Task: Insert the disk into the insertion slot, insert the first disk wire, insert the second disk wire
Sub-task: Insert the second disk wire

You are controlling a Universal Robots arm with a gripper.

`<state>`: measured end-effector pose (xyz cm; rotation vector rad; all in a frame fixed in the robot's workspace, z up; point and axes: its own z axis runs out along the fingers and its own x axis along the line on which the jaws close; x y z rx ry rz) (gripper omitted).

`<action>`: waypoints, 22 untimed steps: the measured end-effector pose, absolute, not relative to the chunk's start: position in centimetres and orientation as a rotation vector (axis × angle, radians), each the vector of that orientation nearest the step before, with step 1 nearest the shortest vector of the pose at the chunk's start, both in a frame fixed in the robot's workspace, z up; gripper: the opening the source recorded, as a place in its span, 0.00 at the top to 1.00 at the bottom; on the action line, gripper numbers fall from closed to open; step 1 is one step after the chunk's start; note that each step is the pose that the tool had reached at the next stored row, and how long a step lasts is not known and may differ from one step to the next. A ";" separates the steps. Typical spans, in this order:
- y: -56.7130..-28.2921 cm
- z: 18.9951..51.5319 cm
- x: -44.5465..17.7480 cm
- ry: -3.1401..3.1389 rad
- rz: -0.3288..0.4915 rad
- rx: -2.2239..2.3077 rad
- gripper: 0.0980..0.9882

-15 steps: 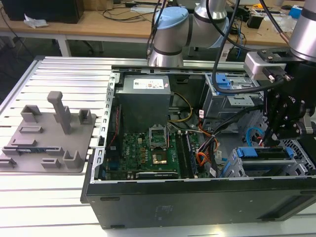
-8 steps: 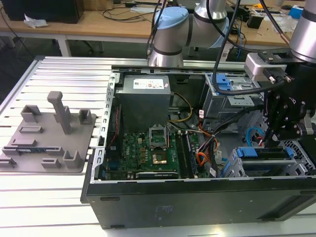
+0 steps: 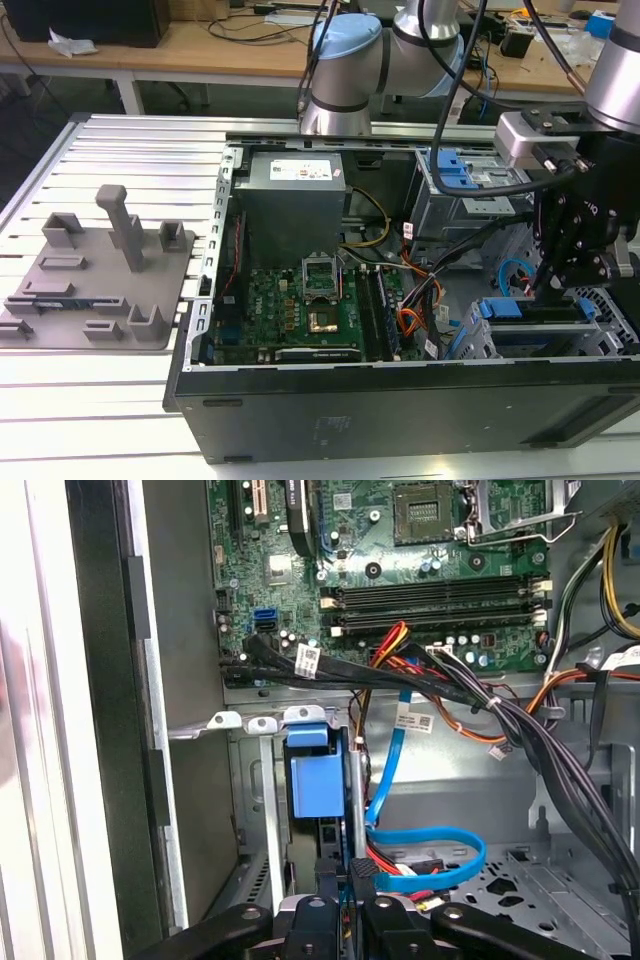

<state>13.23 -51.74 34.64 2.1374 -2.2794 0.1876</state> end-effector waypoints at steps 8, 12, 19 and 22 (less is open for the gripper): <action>-51.8 34.0 13.2 -2.279 0.188 2.137 0.93; -51.8 33.6 13.2 -2.278 0.189 2.137 0.93; -51.6 36.0 12.9 -2.278 0.188 2.138 0.71; -50.7 37.4 12.9 -2.277 0.191 2.137 0.64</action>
